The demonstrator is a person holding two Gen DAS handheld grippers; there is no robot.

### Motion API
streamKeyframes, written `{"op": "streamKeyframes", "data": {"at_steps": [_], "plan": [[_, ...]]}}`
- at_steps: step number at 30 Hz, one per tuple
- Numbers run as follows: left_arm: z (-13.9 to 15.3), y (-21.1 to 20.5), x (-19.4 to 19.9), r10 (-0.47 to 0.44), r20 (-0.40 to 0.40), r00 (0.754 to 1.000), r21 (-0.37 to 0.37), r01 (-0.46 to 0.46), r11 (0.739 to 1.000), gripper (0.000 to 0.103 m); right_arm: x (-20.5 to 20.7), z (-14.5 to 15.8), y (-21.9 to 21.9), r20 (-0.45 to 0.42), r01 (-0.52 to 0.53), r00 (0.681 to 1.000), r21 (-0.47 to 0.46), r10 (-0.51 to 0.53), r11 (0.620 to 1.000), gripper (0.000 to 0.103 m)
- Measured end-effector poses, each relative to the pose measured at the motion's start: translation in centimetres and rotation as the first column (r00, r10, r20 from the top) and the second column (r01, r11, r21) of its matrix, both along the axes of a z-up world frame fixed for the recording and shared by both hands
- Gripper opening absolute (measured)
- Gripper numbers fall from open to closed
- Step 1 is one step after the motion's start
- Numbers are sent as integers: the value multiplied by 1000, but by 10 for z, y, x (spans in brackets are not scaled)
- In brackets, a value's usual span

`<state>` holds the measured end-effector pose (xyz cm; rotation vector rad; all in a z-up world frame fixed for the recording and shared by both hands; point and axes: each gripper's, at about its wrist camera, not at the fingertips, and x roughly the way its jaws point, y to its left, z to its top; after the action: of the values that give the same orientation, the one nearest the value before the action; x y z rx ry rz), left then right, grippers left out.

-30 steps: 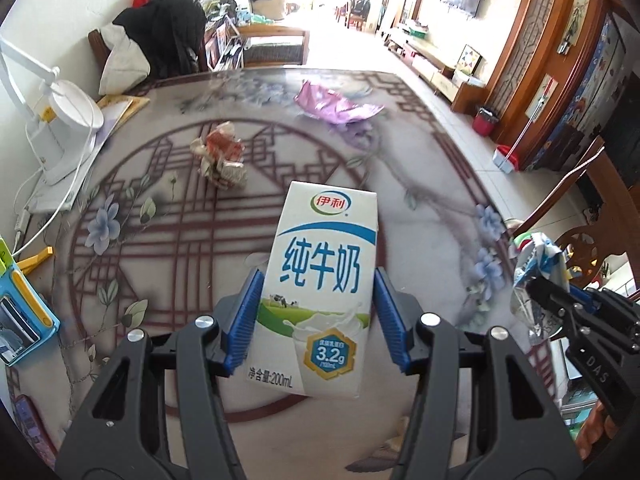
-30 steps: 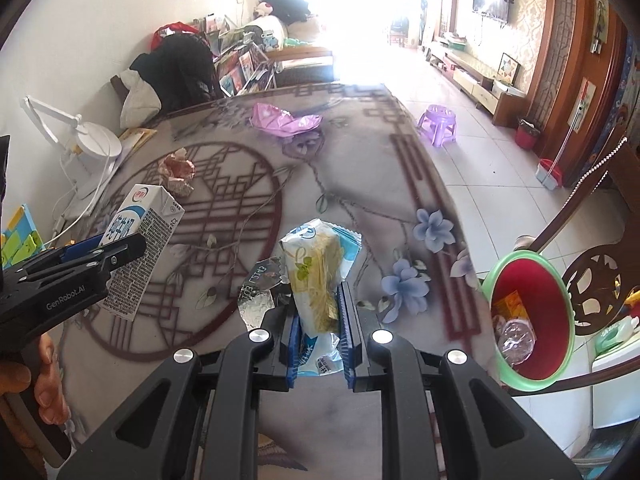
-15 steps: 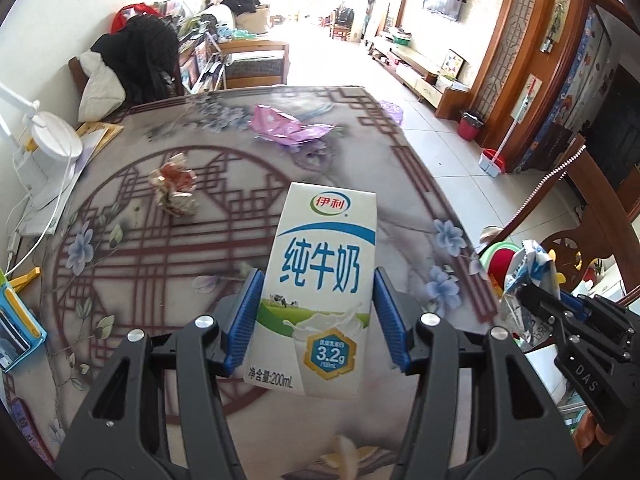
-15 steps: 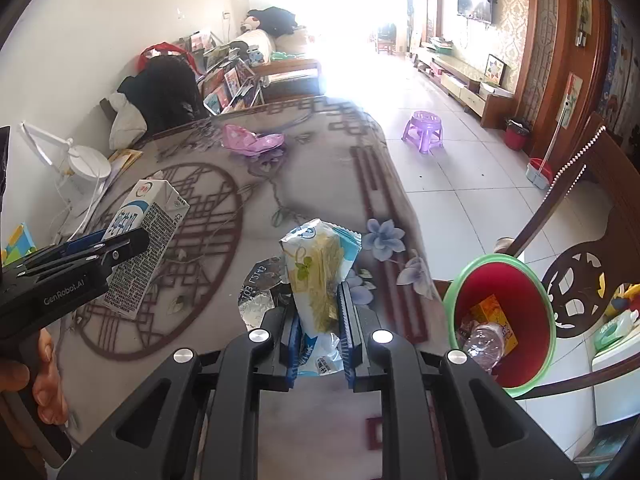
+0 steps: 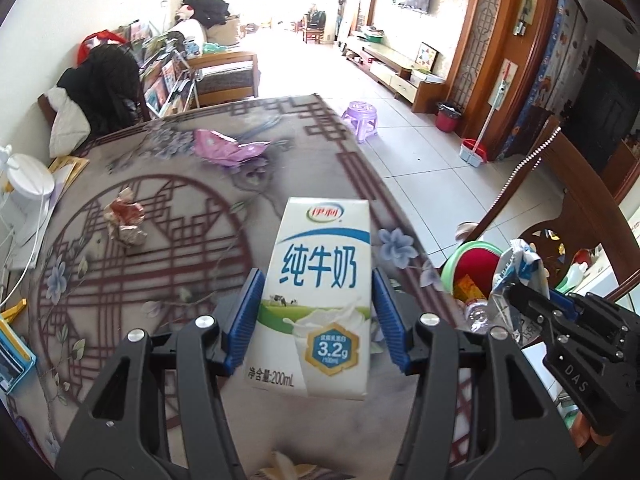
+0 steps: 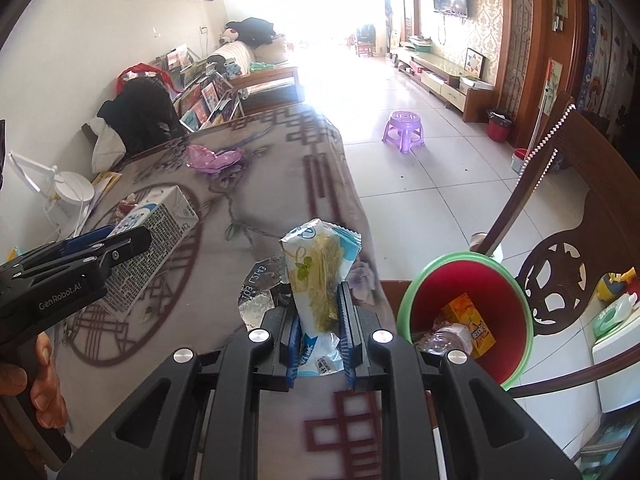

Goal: Collect trash
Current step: 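Lift the wrapper and milk carton and carry both toward the red bin, then open the right tool over the bin dropping the wrapper while the left tool releases the carton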

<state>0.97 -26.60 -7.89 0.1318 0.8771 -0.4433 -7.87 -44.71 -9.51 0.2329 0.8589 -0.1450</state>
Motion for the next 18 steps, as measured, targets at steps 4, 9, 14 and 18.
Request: {"op": "streamKeyframes", "data": {"at_steps": [4, 9, 14, 18], "plan": [[0, -23, -3, -28, -1, 1000, 10, 28, 1000, 52, -3, -2, -16, -1, 23, 1000, 10, -23, 1000, 15], [-1, -47, -4, -59, -1, 998, 25, 59, 998, 41, -8, -5, -36, -2, 51, 999, 21, -51, 998, 15], [-2, -71, -6, -94, -5, 996, 27, 95, 995, 34, -14, -10, -60, -10, 89, 996, 28, -89, 996, 15], [-10, -79, -5, -114, -29, 993, 42, 115, 993, 42, -19, -17, -81, -23, 129, 991, 32, -129, 991, 15]]}}
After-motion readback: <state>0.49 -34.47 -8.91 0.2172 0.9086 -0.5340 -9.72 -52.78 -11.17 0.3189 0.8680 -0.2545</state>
